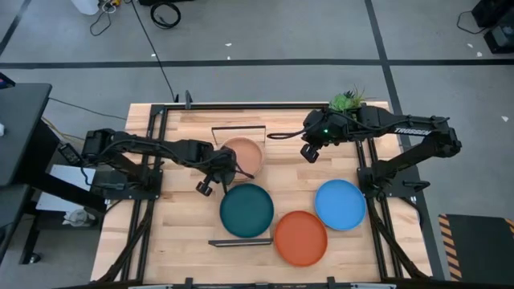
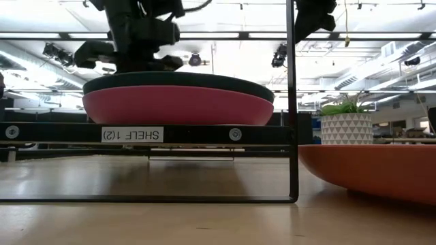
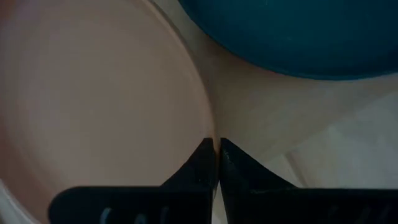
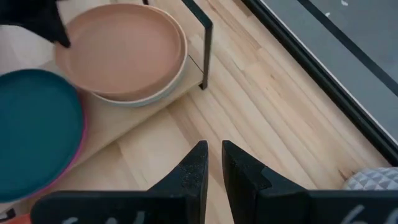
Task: Place and stack plates onto a shelf
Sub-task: Stack the brown plate on top of the light orange plate on the shelf
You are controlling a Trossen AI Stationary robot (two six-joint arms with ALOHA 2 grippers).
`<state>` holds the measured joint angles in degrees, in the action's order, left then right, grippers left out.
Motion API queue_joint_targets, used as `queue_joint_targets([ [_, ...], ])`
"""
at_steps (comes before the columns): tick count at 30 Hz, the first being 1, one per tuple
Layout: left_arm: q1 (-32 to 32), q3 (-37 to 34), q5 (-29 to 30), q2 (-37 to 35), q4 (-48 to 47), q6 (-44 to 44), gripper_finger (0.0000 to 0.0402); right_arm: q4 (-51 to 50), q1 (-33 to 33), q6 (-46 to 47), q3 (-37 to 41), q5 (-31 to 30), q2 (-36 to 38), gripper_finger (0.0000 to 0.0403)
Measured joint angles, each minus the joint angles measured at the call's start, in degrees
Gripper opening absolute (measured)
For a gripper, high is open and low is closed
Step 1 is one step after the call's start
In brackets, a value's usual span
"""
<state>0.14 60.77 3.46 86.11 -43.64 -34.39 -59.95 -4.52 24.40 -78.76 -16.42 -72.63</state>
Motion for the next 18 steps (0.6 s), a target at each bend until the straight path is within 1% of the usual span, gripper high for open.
queue_joint_targets([
  [5, 0.1, 0.0, -0.1, 0.0, 0.2, 0.7, 0.0026, 1.7, 0.1, -0.4, 0.0, -0.7, 0.0, 0.0052],
  [9, 0.0, 0.0, -0.1, -0.1, 0.2, 2.7, 0.0056, 2.3, -0.1, -0.5, 0.0, -0.9, 0.0, 0.0052],
  [14, 0.1, 0.0, 0.0, -0.8, 0.2, 8.0, 0.0094, 2.6, 0.1, -0.1, 0.0, -1.3, 0.0, 0.0052],
  [18, 0.1, 0.1, -0.2, -2.3, 0.0, 10.3, 0.0113, 2.9, 0.1, -0.1, 0.0, -1.6, -0.2, 0.0052],
])
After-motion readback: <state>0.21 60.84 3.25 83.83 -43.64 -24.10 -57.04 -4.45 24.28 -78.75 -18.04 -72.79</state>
